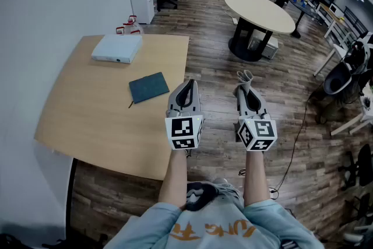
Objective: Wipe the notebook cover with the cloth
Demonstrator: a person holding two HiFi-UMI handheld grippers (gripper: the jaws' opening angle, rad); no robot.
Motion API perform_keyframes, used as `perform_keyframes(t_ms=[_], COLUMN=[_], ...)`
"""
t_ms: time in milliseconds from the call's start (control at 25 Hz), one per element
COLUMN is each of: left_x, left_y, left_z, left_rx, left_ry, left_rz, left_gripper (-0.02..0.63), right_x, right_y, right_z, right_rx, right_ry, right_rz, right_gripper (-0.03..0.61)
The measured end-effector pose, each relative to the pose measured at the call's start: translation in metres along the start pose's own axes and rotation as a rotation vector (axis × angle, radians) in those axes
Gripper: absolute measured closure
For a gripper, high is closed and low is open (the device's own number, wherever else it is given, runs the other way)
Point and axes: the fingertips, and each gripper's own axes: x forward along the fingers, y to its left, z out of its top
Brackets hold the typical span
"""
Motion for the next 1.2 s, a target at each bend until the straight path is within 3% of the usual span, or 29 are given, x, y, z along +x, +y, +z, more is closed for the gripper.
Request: perform_keyframes(t_ms=[360, 800, 1040, 1200], left_x=[0.002, 0.008, 0.022, 0.038], left_y=[0.006, 0.01, 0.014, 0.034], left_z=[0.014, 0.025, 0.011, -0.002], left_rx=[-0.018, -0.066, -0.077, -0.092], left_ry=[-0.038, -0.075, -0.063, -0.046], left_rz=[0.006, -0.001, -0.018, 0.017], left_gripper=[0.595, 0.595, 0.595, 0.595], right_x=[0.0, -0.007, 0.006, 0.031], right_y=[-0.012, -0.016, -0.028, -0.03], right_z=[0.015, 0.035, 0.025, 0.016], right_rx=[0.029, -0.017, -0.009, -0.01], right_ry=[-0.043, -0.052, -0.042, -0.026], right_rz=[-0.054, -0.07, -0.094, -0.076], right_gripper=[0.546, 0.546, 0.546, 0.546])
